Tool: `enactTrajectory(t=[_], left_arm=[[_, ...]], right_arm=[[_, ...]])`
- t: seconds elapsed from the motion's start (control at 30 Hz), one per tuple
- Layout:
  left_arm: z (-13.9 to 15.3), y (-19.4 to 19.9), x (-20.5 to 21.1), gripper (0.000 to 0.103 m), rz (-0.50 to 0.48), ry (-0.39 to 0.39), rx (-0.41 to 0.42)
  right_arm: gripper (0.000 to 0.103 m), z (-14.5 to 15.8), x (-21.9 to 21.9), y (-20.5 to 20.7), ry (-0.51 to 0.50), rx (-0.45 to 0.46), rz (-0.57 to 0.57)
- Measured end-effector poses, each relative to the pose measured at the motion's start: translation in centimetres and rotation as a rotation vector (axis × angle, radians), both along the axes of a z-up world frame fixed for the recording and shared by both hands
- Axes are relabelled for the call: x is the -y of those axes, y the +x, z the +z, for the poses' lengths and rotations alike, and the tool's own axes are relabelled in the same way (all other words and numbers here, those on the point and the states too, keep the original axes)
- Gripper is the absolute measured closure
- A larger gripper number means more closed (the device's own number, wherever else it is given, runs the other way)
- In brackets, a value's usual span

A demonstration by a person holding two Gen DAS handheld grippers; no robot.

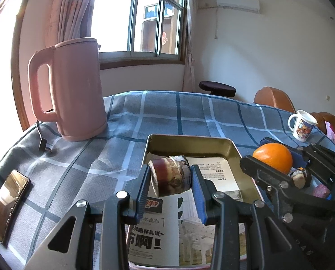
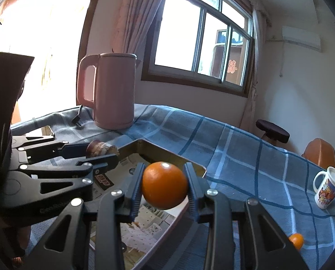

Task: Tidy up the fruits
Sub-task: 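Carry the orange in the right tool and the jar in the left tool over the tin tray, then open both tools to drop the orange and jar into the tin tray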

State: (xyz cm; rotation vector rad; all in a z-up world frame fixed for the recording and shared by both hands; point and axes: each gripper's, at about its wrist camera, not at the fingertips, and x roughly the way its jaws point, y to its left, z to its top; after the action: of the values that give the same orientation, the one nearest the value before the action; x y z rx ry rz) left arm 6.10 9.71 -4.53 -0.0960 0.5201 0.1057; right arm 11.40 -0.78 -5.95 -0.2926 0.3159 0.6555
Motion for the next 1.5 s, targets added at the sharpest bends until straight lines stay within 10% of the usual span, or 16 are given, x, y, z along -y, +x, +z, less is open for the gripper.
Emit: enactTrajectory(t=[1.17,1.5], left_arm=[[-1.5,1.6,-0.1,0.065,0.017,0.024,-0.101],[-0.6,0.2,0.0,0.041,0.055,0.027,-0.019]], right_arm=[[0.064,-2.5,-2.0,3.2,-0.109,-0.188,-0.021],[0.030,-1.3,0.8,2.6,0.003,-0.140,-0.083]])
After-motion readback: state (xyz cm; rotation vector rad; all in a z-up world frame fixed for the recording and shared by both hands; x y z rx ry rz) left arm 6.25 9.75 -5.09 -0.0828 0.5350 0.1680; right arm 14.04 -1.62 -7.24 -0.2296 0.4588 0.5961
